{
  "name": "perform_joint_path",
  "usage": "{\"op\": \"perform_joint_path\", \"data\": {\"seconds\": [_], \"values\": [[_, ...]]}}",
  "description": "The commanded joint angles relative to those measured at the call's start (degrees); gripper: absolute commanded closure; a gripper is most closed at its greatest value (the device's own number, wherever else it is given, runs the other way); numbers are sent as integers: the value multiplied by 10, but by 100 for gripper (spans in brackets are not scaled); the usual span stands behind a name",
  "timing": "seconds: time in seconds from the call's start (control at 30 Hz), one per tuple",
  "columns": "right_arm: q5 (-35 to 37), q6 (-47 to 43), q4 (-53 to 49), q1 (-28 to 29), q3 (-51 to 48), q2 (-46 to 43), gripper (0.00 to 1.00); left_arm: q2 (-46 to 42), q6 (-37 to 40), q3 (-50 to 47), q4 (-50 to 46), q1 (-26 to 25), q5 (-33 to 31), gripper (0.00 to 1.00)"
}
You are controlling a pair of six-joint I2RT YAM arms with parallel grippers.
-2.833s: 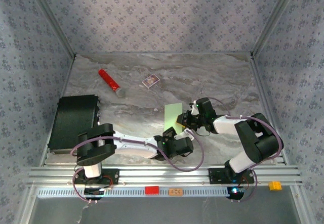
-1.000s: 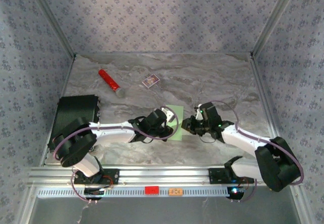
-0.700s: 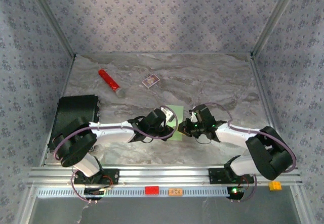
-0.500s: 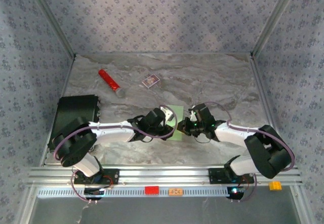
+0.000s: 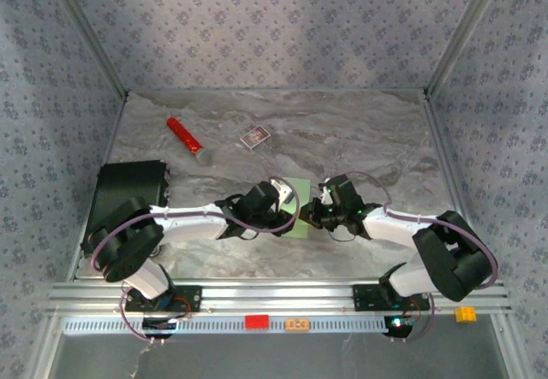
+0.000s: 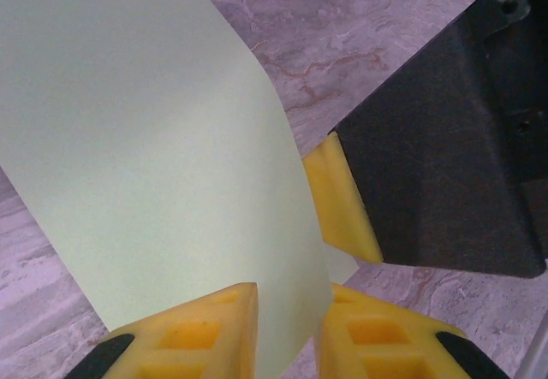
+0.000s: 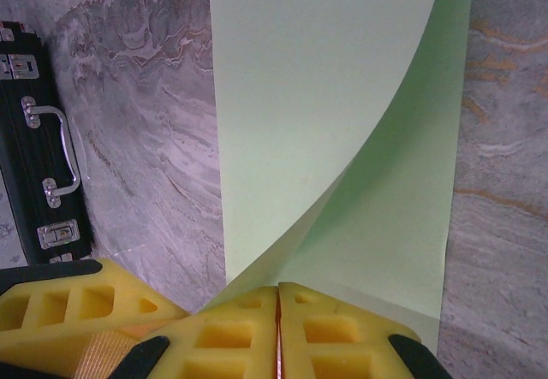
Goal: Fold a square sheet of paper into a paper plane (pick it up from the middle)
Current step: Fold the triangle a second time at the center of the table.
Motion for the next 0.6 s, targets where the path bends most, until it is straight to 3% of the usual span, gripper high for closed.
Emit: {"op": "perform_joint_path", "data": {"seconds": [0.0, 0.23, 0.57], "values": [[0, 10, 10, 3, 12, 10, 89, -5, 6, 13, 22, 4, 12, 76], [-2, 11, 14, 3, 11, 13, 89, -2, 5, 13, 26, 7, 13, 79], [-2, 11, 4, 3, 5, 7, 89, 4, 10, 17, 24, 9, 15, 94]]}}
